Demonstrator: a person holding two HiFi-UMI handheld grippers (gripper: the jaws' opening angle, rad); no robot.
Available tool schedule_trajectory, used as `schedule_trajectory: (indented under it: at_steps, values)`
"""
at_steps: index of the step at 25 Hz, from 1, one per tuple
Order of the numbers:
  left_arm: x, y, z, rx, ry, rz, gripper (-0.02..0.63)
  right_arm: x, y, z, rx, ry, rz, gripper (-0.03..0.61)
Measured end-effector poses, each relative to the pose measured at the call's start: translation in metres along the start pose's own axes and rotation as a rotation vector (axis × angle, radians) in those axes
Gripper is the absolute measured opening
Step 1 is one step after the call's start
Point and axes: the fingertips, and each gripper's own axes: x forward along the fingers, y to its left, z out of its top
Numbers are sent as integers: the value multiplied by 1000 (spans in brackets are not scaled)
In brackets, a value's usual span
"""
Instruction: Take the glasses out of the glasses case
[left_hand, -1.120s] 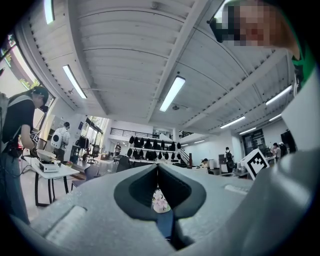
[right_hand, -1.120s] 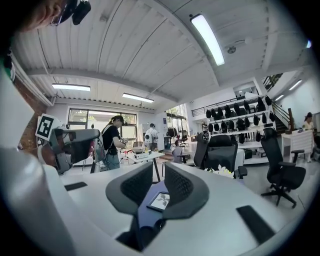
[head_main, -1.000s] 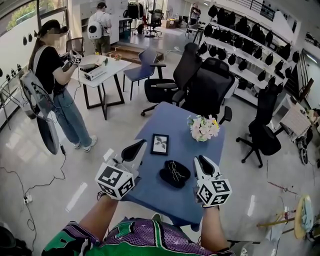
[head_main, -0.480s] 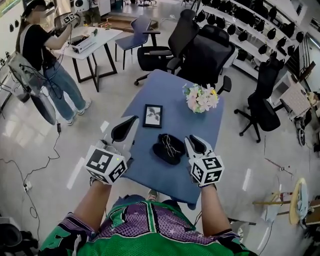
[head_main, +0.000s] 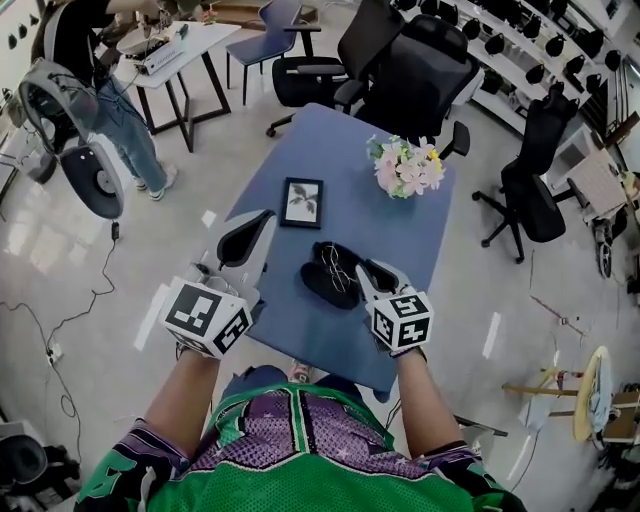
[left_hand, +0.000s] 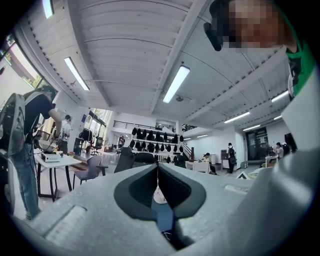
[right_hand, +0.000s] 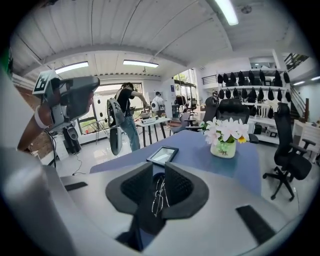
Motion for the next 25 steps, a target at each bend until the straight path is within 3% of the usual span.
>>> schedule_trajectory:
  at_steps: [16,25]
  values:
    - [5,2,-24,-10,52,33,17,50,-10,-78,66,161,76,63]
    - [3,10,-29,-11,72,61,17,67,-5,-97,90,220,119,63]
